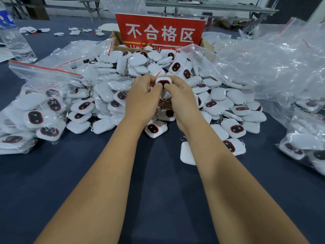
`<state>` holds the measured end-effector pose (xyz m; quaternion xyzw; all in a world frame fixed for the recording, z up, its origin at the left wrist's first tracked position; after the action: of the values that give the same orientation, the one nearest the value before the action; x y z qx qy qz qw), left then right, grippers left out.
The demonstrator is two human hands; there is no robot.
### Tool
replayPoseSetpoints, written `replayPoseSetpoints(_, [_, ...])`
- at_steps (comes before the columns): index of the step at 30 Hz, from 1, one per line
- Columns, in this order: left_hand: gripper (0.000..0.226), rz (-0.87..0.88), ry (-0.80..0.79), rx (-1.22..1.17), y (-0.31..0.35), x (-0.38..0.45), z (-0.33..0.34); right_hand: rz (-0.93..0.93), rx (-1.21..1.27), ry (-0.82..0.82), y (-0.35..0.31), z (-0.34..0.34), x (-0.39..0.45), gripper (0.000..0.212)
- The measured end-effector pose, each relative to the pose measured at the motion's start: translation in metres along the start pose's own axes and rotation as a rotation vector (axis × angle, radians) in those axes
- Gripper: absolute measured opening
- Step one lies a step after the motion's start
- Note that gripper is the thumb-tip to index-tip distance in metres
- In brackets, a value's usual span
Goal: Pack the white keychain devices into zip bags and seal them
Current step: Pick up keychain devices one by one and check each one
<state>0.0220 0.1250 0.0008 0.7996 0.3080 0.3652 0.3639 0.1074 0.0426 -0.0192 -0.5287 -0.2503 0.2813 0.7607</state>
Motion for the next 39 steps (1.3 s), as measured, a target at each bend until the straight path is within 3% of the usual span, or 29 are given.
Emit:
replayPoseSetpoints(19, [0.008, 0.114, 0.038, 0.113, 0.012, -0.005, -0.002, -0.027, -0.064, -0.007, -0.004, 0.001, -0.001, 0.032])
replayPoseSetpoints(23, [0.011, 0.029, 0.038, -0.005, 0.005, -0.004, -0.005, -0.031, -0.105, 0.019, -0.005, 0.0, -0.002, 0.025])
replayPoseSetpoints(28, [0.021, -0.007, 0.047, -0.065, 0.003, -0.003, -0.01, -0.172, -0.253, 0.07, -0.017, -0.003, -0.006, 0.01])
replayPoseSetpoints(31, [0.03, 0.005, 0.046, -0.031, 0.002, -0.002, -0.01, -0.241, -0.209, 0.157, -0.025, -0.013, -0.006, 0.008])
replayPoseSetpoints(34, [0.041, 0.007, 0.095, 0.001, 0.002, -0.001, -0.014, -0.193, -0.027, 0.215, -0.026, -0.02, -0.004, 0.007])
replayPoseSetpoints(39, [0.036, -0.045, 0.21, -0.075, 0.001, -0.002, -0.027, -0.121, 0.326, 0.038, -0.026, -0.003, -0.006, 0.014])
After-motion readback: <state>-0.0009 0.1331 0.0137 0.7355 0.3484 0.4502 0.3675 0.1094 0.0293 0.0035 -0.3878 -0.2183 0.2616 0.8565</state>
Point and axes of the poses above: each hand's wrist, its own x-axis towards the middle knuckle, its own z-axis out of the palm, y = z × x, the point moved 8 cm from there along x, towards the middle knuckle, and after that the axes turned 9 degrees about x, right-handed, at the moved point
